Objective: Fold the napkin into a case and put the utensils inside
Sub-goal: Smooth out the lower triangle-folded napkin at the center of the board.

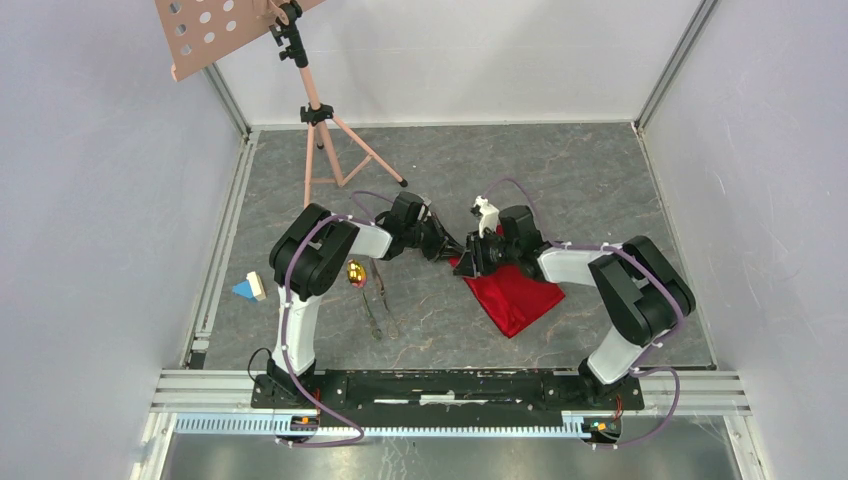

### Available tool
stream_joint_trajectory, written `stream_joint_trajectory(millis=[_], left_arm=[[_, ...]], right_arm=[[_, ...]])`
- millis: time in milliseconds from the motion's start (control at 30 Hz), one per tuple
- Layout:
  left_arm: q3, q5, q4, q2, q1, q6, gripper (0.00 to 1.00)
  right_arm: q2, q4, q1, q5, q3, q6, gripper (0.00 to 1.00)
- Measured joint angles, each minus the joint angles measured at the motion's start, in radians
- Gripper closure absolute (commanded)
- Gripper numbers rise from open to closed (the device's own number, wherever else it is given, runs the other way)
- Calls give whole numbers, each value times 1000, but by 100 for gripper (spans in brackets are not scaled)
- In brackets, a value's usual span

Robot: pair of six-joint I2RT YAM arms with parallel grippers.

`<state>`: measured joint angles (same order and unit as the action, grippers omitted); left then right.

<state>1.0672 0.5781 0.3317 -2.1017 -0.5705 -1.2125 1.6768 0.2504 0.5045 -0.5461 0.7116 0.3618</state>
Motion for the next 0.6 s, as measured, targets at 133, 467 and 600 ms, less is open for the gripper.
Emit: stream_joint_trajectory(millis=[133,467,600], left_arm=[[1,1,0,-3,4,0,98],[8,32,7,-17,18,0,98],[8,36,7,-18,22,0,98]], right_arm=[[-20,19,-16,-9,-64,0,65],[-283,-97,-24,8,-263,-4,61],[-391,-195,-34,68,-287,-13,61]])
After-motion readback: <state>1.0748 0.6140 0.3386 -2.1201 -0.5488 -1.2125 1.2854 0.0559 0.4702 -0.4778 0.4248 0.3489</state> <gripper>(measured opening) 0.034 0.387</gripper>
